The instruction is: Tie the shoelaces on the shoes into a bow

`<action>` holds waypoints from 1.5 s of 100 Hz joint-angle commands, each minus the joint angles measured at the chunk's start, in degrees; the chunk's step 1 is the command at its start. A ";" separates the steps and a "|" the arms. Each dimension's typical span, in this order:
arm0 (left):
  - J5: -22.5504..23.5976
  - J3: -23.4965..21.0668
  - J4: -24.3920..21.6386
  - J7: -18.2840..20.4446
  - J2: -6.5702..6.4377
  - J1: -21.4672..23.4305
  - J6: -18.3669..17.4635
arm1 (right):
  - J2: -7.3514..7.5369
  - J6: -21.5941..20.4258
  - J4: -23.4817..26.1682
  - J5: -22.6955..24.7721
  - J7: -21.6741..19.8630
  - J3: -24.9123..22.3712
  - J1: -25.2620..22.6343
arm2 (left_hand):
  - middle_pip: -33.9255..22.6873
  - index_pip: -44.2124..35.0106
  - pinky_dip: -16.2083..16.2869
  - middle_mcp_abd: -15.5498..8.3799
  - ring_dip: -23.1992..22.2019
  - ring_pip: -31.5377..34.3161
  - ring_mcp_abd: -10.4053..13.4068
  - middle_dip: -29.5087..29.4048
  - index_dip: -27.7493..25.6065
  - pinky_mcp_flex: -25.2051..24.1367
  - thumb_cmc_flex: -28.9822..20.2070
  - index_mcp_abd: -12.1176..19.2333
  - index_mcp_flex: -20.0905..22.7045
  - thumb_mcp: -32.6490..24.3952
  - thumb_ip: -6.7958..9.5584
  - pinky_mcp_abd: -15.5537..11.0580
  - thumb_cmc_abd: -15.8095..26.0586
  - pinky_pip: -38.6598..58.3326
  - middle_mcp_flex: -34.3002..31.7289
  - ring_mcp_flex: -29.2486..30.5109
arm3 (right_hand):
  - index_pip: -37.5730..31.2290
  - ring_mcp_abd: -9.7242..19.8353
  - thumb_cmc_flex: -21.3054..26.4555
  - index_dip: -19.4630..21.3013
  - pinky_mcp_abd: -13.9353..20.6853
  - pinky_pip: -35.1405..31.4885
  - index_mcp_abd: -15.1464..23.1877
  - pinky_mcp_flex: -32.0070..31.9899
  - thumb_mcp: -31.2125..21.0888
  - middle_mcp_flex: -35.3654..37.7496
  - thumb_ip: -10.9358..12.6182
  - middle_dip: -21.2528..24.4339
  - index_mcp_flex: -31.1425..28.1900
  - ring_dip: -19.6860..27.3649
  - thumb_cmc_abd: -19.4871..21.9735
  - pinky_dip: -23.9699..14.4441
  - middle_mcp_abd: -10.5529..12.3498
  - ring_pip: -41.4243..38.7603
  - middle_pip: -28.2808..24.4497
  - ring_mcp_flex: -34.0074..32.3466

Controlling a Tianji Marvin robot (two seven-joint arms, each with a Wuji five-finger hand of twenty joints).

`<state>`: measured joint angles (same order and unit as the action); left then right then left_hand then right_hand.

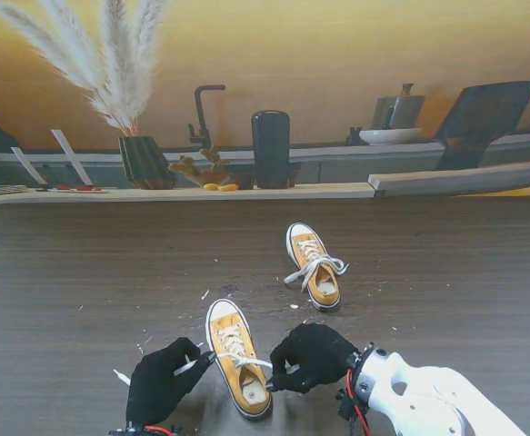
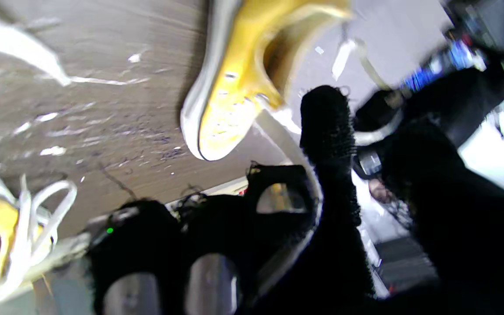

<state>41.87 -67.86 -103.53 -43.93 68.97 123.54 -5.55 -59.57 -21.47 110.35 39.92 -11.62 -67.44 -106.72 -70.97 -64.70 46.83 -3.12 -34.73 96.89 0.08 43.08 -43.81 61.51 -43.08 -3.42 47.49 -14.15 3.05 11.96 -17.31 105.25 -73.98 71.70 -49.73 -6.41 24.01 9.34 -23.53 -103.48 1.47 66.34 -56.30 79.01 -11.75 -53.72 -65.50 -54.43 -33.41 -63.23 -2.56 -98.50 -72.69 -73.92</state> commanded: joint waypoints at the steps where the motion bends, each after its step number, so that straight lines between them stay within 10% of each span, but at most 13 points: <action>1: 0.31 -0.08 -0.49 0.84 0.01 -0.01 -0.20 | 0.70 -0.67 0.14 2.28 -0.69 0.15 0.39 | -3.22 0.80 1.35 -0.40 -0.77 4.89 5.94 -1.01 1.87 2.03 -2.03 0.28 -0.68 -1.12 -1.16 -6.40 -2.17 14.73 -4.13 1.29 | 0.81 4.79 -1.92 1.41 2.26 -16.50 -0.04 2.40 0.13 3.92 1.86 -1.42 -2.89 -0.52 0.75 0.05 -0.20 -4.87 -2.73 -1.15; 32: 1.39 -0.51 -0.59 1.57 -0.35 -0.16 -0.18 | 2.17 -0.16 1.71 39.17 15.62 1.39 -0.34 | -3.24 6.70 0.96 -0.94 -0.79 4.93 5.77 -0.97 13.12 2.08 -7.82 2.50 -3.76 -0.16 -2.46 -7.21 -6.25 14.73 -4.11 1.28 | 3.81 8.26 -4.42 4.27 7.49 -16.50 2.43 2.85 0.78 2.81 3.45 -2.76 -3.15 1.87 2.61 5.05 1.71 -3.87 0.16 -1.37; 52: 3.21 -1.02 -0.97 2.88 -0.96 -0.07 -0.17 | 3.22 8.32 0.77 48.93 21.38 4.38 -0.04 | -2.21 24.69 -1.08 0.54 -0.74 4.67 5.77 -0.67 25.51 2.14 -12.18 -0.48 -7.65 -2.36 -2.63 -9.21 -7.04 14.73 -4.20 1.29 | 10.67 10.38 -2.59 -3.18 9.01 -16.50 2.79 2.65 1.65 -1.15 1.33 -4.75 7.40 4.48 5.02 8.58 2.70 -3.08 0.50 -1.47; 70: 2.84 -1.48 -0.66 4.74 -1.21 -1.12 -3.02 | 2.91 13.76 -0.08 48.86 22.21 5.81 -0.68 | -1.27 35.23 -2.17 0.79 -0.65 3.97 5.61 -0.75 26.74 2.09 -7.40 -1.79 -8.25 -10.17 -3.85 -9.60 -7.11 14.73 -4.30 1.31 | 21.41 11.19 5.17 -3.63 10.40 -16.49 -1.47 2.01 -2.05 -7.93 5.93 -5.46 22.29 9.15 6.36 15.52 3.13 -2.07 0.37 -1.45; 99: -1.37 -0.47 0.58 9.85 -1.28 -4.31 -5.56 | 2.14 15.79 -3.80 43.74 29.96 7.78 0.21 | 0.49 49.86 -3.78 0.92 -0.58 2.68 4.68 -1.16 32.61 2.00 -4.13 -3.27 -8.14 -15.60 -4.31 -9.62 -8.11 14.73 -4.38 1.32 | 20.81 6.09 10.59 0.07 2.85 -5.85 -1.59 0.42 -3.96 -16.97 4.73 -3.76 38.56 15.96 7.12 18.89 1.68 5.72 1.19 -1.37; 126: -6.83 2.25 3.32 12.59 -0.76 -8.69 -8.41 | 1.75 15.27 -5.99 41.55 36.30 8.70 1.11 | 1.61 60.63 -4.69 1.03 -0.55 2.02 4.05 -1.56 38.65 1.89 -3.07 -4.33 -4.72 -17.05 -4.67 -9.36 -9.47 14.73 -4.41 1.30 | 19.68 3.42 10.54 0.13 -0.57 0.20 -1.92 -0.80 -2.67 -23.13 2.17 -2.06 45.46 20.59 7.28 20.63 1.10 11.38 1.88 -1.24; 150: -11.15 4.31 4.93 17.02 -0.85 -11.60 -9.21 | 1.56 14.48 -6.93 40.68 39.80 9.43 1.86 | 2.11 60.66 -5.29 1.12 -0.49 1.74 3.86 -1.75 38.70 1.88 -2.98 -3.85 -4.04 -17.67 -4.68 -9.52 -9.89 14.73 -4.45 1.31 | 18.95 2.71 8.35 0.11 -1.18 0.93 -1.21 -1.54 -2.27 -23.20 4.74 -1.62 44.92 21.55 8.81 20.56 0.83 11.89 1.78 -1.20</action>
<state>30.28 -64.22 -98.97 -27.55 67.90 112.77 -14.63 -57.93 -6.96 103.47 80.55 28.39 -58.31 -105.29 -69.13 -5.04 42.14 -3.65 -34.72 96.90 0.39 42.47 -6.81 61.57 -47.90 -7.37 42.09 -30.19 -0.49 9.73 -25.02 105.45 -74.07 71.70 -30.63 -2.18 32.52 8.82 -22.81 -101.32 1.30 64.83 -58.93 57.40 -8.29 -55.73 -22.45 -33.89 -26.53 -43.03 -0.55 -86.60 -71.02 -74.05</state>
